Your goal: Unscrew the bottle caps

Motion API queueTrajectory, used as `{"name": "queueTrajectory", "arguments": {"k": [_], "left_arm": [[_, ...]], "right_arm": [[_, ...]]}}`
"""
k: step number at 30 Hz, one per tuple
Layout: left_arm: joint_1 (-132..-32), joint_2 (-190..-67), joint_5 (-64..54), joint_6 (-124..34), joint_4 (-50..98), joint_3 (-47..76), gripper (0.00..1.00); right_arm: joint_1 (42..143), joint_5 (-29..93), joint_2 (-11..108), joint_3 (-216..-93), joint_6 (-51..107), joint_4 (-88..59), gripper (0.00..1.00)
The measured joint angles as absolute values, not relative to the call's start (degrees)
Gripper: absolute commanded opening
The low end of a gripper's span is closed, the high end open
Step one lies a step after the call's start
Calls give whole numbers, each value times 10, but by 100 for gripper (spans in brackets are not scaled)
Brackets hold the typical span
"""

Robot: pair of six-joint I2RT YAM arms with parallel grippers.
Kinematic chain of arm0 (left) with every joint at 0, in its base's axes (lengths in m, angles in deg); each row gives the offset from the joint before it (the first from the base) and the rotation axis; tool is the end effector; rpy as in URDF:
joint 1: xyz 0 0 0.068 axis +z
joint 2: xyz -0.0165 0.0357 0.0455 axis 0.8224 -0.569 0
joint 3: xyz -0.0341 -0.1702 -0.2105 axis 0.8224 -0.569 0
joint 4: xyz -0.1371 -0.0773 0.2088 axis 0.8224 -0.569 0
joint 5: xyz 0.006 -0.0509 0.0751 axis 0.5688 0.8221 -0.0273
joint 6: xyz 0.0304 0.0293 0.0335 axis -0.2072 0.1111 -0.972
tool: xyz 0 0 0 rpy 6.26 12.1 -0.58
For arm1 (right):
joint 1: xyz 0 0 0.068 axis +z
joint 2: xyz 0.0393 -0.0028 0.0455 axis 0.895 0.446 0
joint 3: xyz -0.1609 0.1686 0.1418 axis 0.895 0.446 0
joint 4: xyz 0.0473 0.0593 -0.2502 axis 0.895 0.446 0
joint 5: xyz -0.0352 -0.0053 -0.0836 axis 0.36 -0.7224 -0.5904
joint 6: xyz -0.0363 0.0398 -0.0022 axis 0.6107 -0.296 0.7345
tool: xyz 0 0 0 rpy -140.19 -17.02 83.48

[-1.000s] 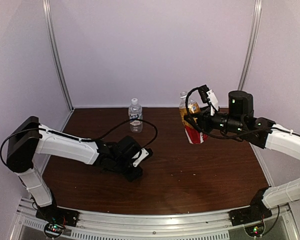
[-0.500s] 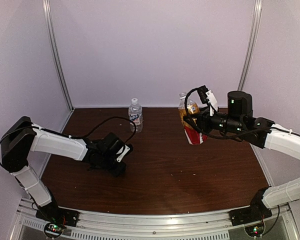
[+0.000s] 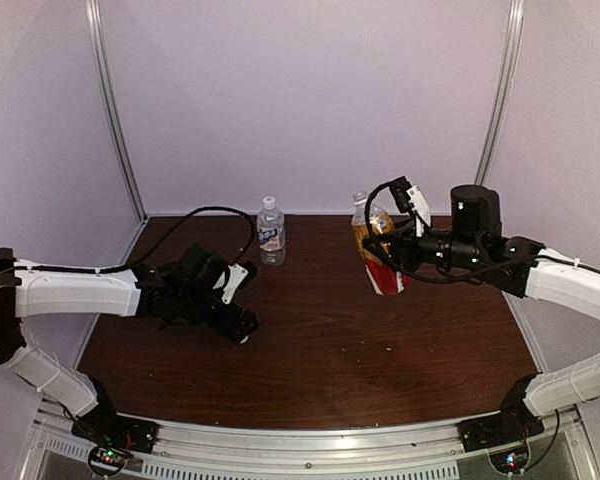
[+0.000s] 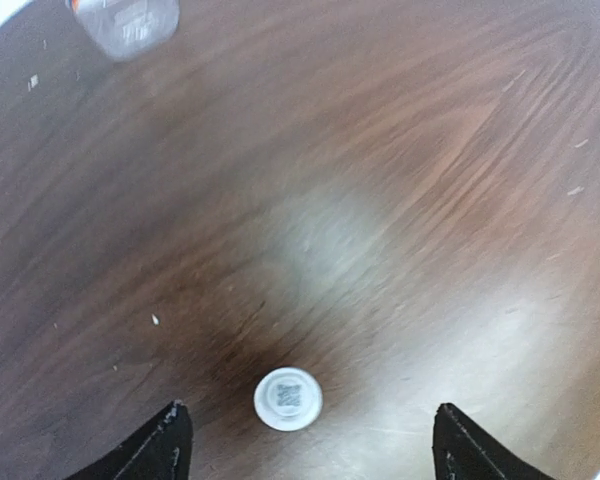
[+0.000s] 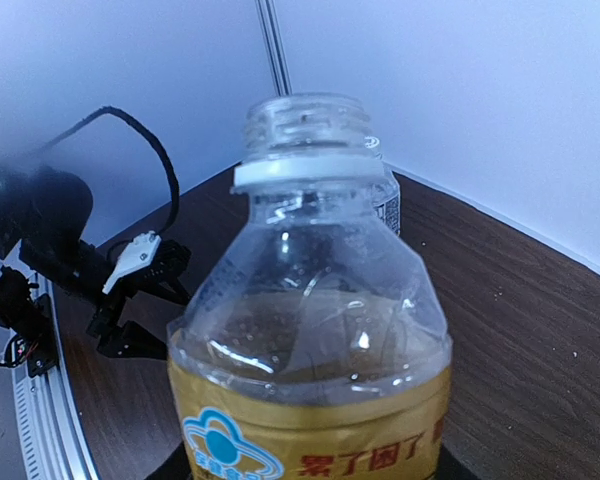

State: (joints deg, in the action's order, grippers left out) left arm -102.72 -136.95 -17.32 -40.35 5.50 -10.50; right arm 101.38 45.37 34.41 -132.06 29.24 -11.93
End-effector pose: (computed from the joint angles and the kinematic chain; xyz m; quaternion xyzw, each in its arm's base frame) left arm 0.1977 -0.2116 0.1882 0.2466 0.9167 -0.1376 0.2827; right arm 0.2064 0.1766 0.3273 -0.3227 0.7276 0.3529 0.4918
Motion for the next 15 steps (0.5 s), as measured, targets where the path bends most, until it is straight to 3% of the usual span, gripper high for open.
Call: {"name": "queueTrajectory", "arguments": {"k": [8, 15], "left_arm": [[-1027, -1252, -41, -404, 90, -74, 94], [-1027, -1233, 88, -384, 151, -15, 95]], "right_arm": [[1016, 553, 371, -1315, 310, -126, 49], [1054, 638, 407, -1316, 332, -130, 50]]}}
